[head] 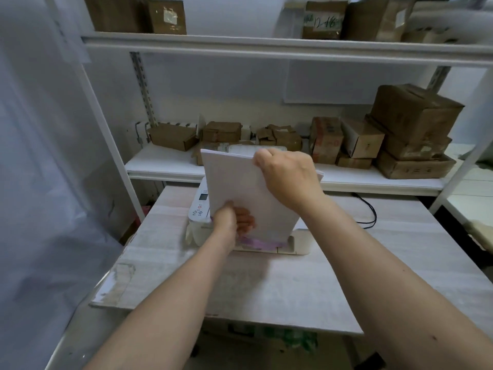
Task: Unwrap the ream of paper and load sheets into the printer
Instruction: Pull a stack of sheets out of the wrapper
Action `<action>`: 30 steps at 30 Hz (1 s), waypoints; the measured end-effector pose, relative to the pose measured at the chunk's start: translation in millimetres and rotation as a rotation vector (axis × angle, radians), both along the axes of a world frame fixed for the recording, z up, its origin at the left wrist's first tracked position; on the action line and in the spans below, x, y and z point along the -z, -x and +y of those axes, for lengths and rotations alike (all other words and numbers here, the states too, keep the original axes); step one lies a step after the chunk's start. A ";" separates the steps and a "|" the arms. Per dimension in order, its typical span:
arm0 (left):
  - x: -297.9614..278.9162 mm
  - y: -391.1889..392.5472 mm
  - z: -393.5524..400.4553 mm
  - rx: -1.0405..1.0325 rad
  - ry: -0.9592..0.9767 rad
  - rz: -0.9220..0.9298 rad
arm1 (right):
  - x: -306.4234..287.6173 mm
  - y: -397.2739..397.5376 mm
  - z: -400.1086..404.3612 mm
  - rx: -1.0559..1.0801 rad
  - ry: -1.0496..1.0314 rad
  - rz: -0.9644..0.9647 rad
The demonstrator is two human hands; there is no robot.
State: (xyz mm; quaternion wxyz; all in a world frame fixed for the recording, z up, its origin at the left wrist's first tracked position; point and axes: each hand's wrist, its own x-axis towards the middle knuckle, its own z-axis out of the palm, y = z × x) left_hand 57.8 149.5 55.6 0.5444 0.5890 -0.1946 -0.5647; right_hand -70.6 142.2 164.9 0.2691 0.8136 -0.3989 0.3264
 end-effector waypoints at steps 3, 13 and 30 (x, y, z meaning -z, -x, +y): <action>-22.3 -7.7 3.8 0.023 0.074 0.185 | -22.9 7.7 6.5 -0.045 0.075 -0.040; -61.7 -69.7 -23.5 0.127 0.364 0.643 | -5.3 13.1 6.6 -0.207 0.113 -0.048; -57.4 -81.6 -140.9 0.450 0.204 0.076 | 73.2 8.8 -116.7 0.177 -1.654 -1.168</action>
